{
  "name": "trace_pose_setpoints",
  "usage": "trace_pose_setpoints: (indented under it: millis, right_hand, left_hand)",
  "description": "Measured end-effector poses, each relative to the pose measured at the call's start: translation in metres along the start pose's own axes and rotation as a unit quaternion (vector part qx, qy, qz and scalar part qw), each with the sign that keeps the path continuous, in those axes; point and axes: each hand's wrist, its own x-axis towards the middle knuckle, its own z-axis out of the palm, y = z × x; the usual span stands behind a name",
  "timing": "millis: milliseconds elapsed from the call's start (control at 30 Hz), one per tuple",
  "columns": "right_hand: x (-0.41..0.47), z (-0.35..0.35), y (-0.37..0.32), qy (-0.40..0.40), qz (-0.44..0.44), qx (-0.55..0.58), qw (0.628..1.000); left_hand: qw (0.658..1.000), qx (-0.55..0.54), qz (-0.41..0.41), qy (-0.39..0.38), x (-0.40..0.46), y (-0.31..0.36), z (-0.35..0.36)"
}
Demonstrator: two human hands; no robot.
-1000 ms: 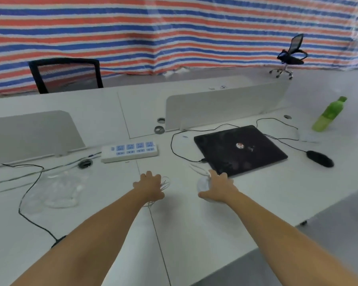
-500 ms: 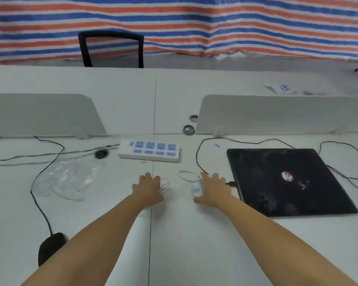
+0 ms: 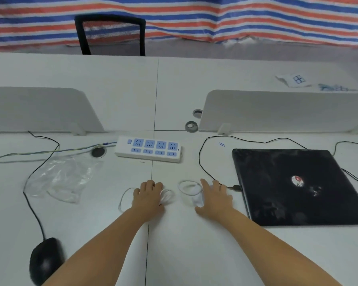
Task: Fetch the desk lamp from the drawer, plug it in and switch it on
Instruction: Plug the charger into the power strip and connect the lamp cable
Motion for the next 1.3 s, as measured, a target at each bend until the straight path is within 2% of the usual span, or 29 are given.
trace_pose_setpoints:
  millis: [167, 267, 333, 400, 500, 567, 667, 833, 1000, 1067, 1133, 1200, 1300]
  right_hand:
    - [0.000, -0.008, -0.001, -0.042, 0.004, -0.008, 0.999]
    - [-0.007, -0.022, -0.005, -0.062, -0.029, 0.008, 0.998]
    - [-0.016, -0.036, -0.015, -0.031, -0.082, 0.050, 0.995]
    - [-0.022, -0.050, -0.029, 0.045, -0.146, 0.120, 0.981]
    - [-0.022, -0.060, -0.058, 0.157, -0.208, 0.167, 0.951]
    - [-0.019, -0.058, -0.079, 0.175, -0.226, 0.171, 0.943]
    - [-0.012, -0.039, -0.107, 0.120, -0.254, 0.131, 0.951]
    - [0.005, -0.007, -0.131, -0.065, -0.264, -0.026, 0.962]
    - [0.014, 0.003, -0.140, -0.048, -0.243, -0.071, 0.966]
    - [0.014, -0.002, -0.142, -0.038, -0.228, 0.027, 0.973]
    - [0.010, -0.021, -0.144, -0.031, -0.194, 0.189, 0.962]
    - [0.003, -0.044, -0.144, -0.040, -0.153, 0.325, 0.932]
    - [-0.006, -0.071, -0.139, -0.072, -0.132, 0.445, 0.883]
  left_hand:
    - [0.998, 0.004, 0.037, -0.057, 0.003, -0.007, -0.010]
    - [0.994, -0.026, 0.072, -0.081, -0.006, -0.017, -0.022]
    - [0.992, -0.086, 0.091, -0.030, -0.014, -0.030, -0.029]
    - [0.982, -0.166, 0.070, 0.055, -0.021, -0.044, -0.033]
    - [0.951, -0.251, -0.042, 0.172, -0.030, -0.064, -0.036]
    - [0.938, -0.270, -0.089, 0.198, -0.036, -0.074, -0.034]
    - [0.938, -0.272, -0.104, 0.190, -0.048, -0.090, -0.023]
    - [0.933, -0.287, -0.133, 0.169, -0.063, -0.110, -0.006]
    - [0.933, -0.288, -0.134, 0.168, -0.068, -0.118, 0.001]
    - [0.937, -0.279, -0.131, 0.164, -0.067, -0.118, 0.002]
    - [0.939, -0.283, -0.126, 0.153, -0.065, -0.116, 0.003]
    - [0.936, -0.308, -0.121, 0.119, -0.064, -0.111, 0.004]
    - [0.924, -0.372, -0.083, 0.029, -0.058, -0.097, 0.002]
